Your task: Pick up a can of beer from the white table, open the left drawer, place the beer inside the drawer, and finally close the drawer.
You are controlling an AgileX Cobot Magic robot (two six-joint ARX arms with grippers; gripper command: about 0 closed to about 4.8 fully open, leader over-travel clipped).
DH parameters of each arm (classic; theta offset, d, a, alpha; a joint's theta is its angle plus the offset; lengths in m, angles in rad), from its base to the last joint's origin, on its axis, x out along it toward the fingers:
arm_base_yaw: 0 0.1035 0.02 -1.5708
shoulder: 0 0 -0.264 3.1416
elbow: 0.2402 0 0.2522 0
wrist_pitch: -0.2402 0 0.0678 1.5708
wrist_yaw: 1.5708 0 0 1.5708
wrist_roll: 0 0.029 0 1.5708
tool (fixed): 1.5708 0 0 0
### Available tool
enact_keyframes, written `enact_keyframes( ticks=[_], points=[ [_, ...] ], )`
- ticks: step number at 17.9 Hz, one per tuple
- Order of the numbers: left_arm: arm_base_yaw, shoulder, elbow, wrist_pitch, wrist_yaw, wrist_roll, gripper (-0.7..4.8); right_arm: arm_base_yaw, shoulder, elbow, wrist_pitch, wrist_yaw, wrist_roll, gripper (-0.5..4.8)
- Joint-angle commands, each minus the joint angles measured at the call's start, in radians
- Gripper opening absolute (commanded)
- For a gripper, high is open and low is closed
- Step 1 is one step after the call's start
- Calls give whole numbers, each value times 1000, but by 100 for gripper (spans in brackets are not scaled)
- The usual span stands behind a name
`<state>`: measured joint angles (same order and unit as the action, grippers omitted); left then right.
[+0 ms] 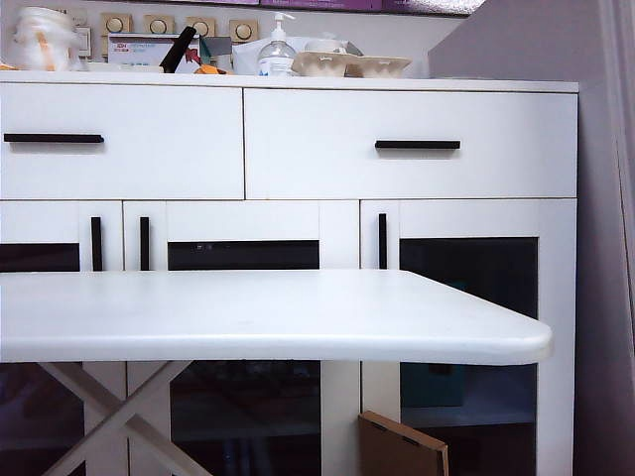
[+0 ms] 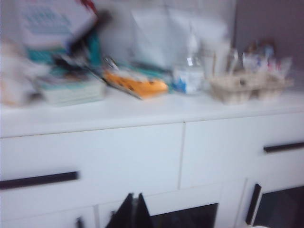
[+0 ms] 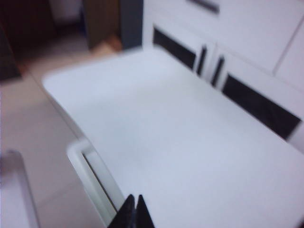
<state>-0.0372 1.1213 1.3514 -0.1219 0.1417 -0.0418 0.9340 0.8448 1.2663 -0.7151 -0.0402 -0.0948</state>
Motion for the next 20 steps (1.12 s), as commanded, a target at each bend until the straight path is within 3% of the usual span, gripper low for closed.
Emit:
enact_keyframes(
  ticks=[1, 7, 11, 20],
  points=[
    [-26, -227, -177, 2, -7, 9, -5, 0, -135, -167, 168, -4, 17, -5],
    [-28, -614, -486, -138, -18, 42, -5, 5, -298, -412, 211, -23, 24, -5],
    [-28, -832, -705, -153, -61, 41, -5, 6, -308, -431, 161, -23, 23, -5],
    [-28, -962, -998, -116, -80, -39, -5, 5, -308, -431, 160, -22, 24, -5]
  ],
)
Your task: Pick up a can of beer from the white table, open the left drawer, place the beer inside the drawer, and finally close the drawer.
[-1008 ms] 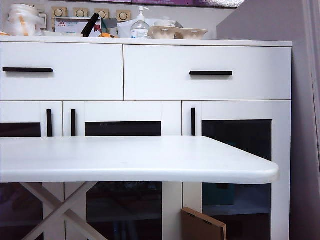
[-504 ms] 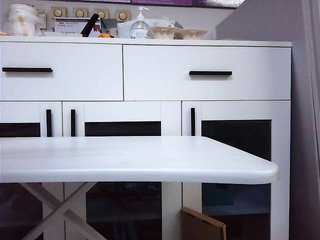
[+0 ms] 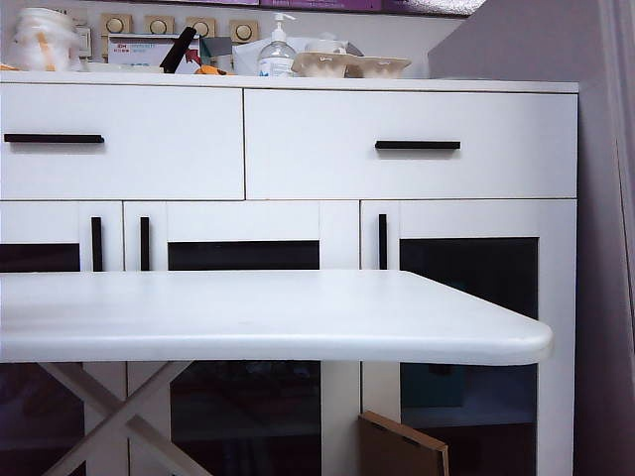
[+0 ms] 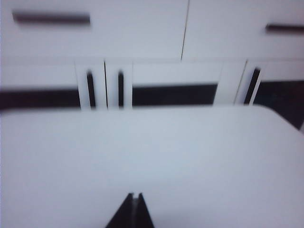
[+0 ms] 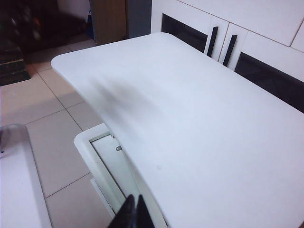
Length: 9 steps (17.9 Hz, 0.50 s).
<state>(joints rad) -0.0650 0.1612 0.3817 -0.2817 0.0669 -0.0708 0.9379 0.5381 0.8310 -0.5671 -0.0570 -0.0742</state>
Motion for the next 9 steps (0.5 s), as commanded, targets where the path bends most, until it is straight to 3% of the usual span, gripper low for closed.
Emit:
enact_keyframes(
  ticks=[1, 5, 9],
  points=[
    [-1, -5, -45, 68, -21, -4, -5, 1, -2, 4, 12, -5, 3, -5],
    [4, -131, -185, 165, -45, -5, -5, 1, -2, 4, 11, -6, 3, -5],
    [90, -157, -230, 156, 1, -4, -5, 2, -1, 4, 11, -6, 3, -5]
  ],
)
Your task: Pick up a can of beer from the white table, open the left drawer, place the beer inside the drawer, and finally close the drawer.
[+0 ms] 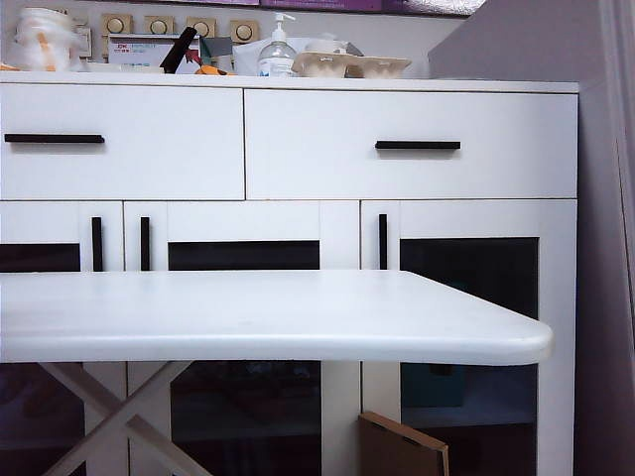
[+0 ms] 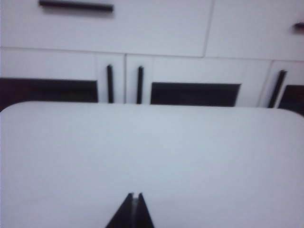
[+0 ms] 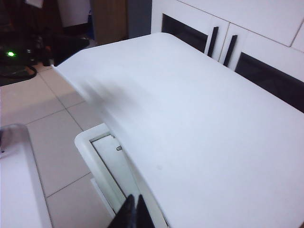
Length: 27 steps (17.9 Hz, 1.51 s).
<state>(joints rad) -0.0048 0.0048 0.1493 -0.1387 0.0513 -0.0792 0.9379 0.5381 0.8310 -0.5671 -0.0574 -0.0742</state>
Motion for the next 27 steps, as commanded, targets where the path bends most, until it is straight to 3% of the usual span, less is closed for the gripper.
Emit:
enact_keyframes(
  ticks=[1, 4, 11, 15, 17, 22, 27],
  points=[
    [41, -1, -2, 13, 16, 5, -5, 2, -2, 4, 11, -5, 3, -5],
    [50, -1, -18, 7, 14, 46, -5, 2, -1, 4, 11, -5, 3, -5],
    [43, -1, -82, 24, 12, 46, -5, 2, -1, 4, 11, -5, 3, -5],
    [-49, -1, -118, 46, -103, 45, -5, 2, -1, 4, 11, -5, 3, -5],
    [-71, -1, -132, 70, -112, 45, -5, 2, -1, 4, 11, -5, 3, -5],
    [-38, -1, -140, 81, -115, 40, -5, 2, -1, 4, 11, -5, 3, -5],
    [52, -1, -140, 114, -89, 42, -5, 2, -1, 4, 11, -5, 3, -5]
  ],
)
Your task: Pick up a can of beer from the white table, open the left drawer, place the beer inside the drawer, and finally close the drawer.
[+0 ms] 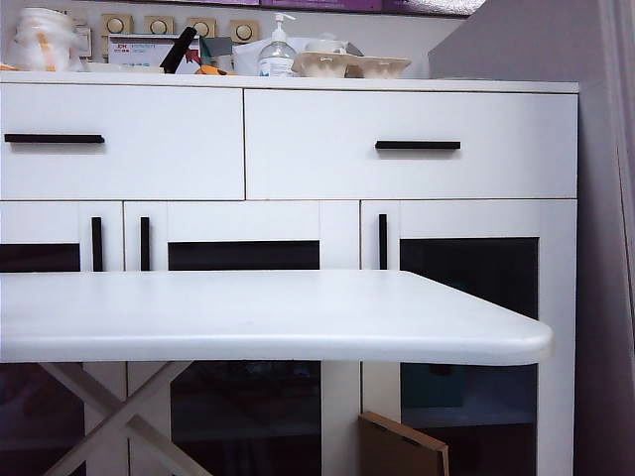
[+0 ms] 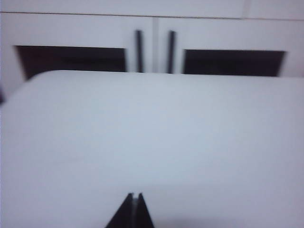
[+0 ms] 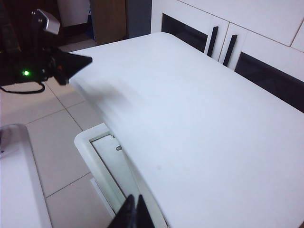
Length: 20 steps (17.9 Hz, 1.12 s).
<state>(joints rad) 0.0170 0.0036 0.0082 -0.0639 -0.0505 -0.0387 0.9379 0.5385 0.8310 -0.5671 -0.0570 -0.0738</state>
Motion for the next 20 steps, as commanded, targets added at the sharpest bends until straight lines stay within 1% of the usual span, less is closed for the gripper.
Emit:
enact_keyframes(
  ticks=[1, 9, 14, 20],
  points=[
    [35, 0, 1, 54, 13, 2, -5, 2, -2, 4, 11, -6, 3, -5],
    [34, 0, 2, 88, 53, 2, -5, 2, -2, 4, 11, -6, 2, -5],
    [34, 0, 2, 84, 82, 2, -5, 2, -2, 4, 11, -5, 3, -5],
    [34, 0, 2, 79, 81, 2, -5, 2, -2, 4, 11, -6, 2, -5]
  ],
)
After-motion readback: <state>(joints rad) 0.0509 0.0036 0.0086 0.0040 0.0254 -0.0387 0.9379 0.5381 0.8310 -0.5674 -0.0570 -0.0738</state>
